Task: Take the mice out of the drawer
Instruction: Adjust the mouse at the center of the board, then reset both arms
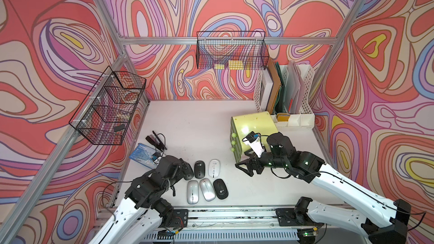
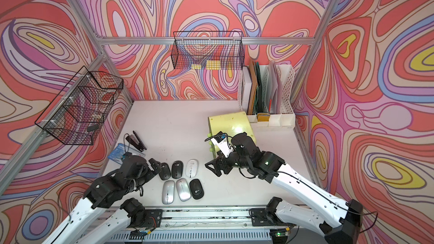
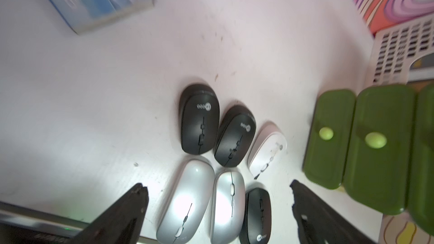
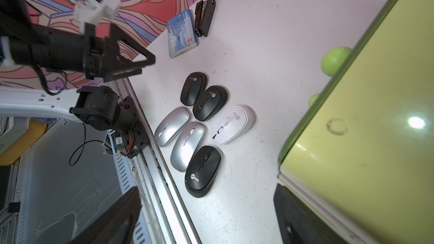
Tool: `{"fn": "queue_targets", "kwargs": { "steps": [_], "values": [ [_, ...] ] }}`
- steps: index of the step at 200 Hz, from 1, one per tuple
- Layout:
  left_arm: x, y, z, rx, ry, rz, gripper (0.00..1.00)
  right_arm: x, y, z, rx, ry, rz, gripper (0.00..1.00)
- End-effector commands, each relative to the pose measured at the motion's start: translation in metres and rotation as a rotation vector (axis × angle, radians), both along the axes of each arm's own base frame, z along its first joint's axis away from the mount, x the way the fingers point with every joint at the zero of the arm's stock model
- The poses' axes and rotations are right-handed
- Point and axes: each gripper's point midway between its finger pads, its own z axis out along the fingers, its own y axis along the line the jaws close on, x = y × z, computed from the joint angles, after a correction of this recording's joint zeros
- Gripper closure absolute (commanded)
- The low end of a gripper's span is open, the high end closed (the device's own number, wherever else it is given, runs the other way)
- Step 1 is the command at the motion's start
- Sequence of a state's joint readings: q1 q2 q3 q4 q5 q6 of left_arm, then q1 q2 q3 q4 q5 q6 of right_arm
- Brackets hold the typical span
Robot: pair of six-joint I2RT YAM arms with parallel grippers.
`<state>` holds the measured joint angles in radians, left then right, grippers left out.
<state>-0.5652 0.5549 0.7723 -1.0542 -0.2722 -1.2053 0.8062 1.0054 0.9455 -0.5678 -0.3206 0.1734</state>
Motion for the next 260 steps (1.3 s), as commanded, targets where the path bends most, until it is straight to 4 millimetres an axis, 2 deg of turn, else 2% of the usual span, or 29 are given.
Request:
{"fn": "queue_targets", "kwargs": {
  "steps": [1,12,37,58,83,111,125,147,153,155,157,161,183,199,219,244,260],
  "values": [
    [-0.021,0.058,0.004,0.313,0.078,0.107,0.0,-0.001,0.008,0.029,0.061,-0.063,0.039,0.07],
    [-0.018,0.069,0.011,0.387,0.099,0.156,0.0,-0.001,0.007,0.046,0.091,-0.1,0.042,0.08],
    [0.003,0.076,0.022,0.502,0.095,0.19,0.0,-0.001,-0.003,0.089,0.158,-0.216,0.014,0.07],
    [0.018,0.086,0.022,0.52,0.103,0.226,0.0,0.015,-0.02,0.115,0.144,-0.307,-0.107,0.06],
    [0.052,0.095,0.028,0.551,0.017,0.215,0.0,0.047,-0.048,0.126,0.054,-0.361,-0.332,0.02],
    [0.088,0.105,0.012,0.665,-0.006,0.117,0.0,0.073,-0.085,0.129,-0.09,-0.417,-0.551,0.02],
    [0.105,0.1,0.008,0.691,-0.052,0.06,0.0,0.081,-0.105,0.13,-0.132,-0.418,-0.633,0.02],
    [0.137,0.087,0.003,0.74,-0.209,-0.026,0.0,0.098,-0.143,0.119,-0.179,-0.349,-0.763,0.01],
    [0.142,0.087,0.002,0.764,-0.244,-0.031,0.0,0.106,-0.161,0.112,-0.192,-0.309,-0.826,0.02],
    [0.145,0.087,0.005,0.769,-0.267,-0.027,0.0,0.108,-0.165,0.109,-0.194,-0.294,-0.84,0.02],
    [0.143,0.087,-0.005,0.777,-0.26,-0.037,0.0,0.11,-0.171,0.106,-0.199,-0.278,-0.861,0.01],
    [0.146,0.086,-0.008,0.791,-0.286,-0.045,0.0,0.115,-0.18,0.099,-0.203,-0.25,-0.894,0.02],
    [0.167,0.08,-0.015,0.817,-0.425,-0.087,0.0,0.132,-0.218,0.058,-0.212,-0.108,-1.058,0.01],
    [0.185,0.081,-0.037,0.787,-0.387,-0.128,0.0,0.14,-0.244,0.031,-0.213,-0.037,-1.139,0.02],
    [0.2,0.081,-0.06,0.782,-0.355,-0.148,0.0,0.145,-0.275,0.015,-0.279,-0.062,-1.263,0.02],
    [0.21,0.078,-0.055,0.795,-0.413,-0.147,0.0,0.149,-0.299,-0.003,-0.356,-0.087,-1.354,0.02],
    [0.214,0.071,-0.069,0.784,-0.429,-0.192,0.0,0.154,-0.311,-0.01,-0.343,-0.131,-1.422,0.02]
  ]
}}
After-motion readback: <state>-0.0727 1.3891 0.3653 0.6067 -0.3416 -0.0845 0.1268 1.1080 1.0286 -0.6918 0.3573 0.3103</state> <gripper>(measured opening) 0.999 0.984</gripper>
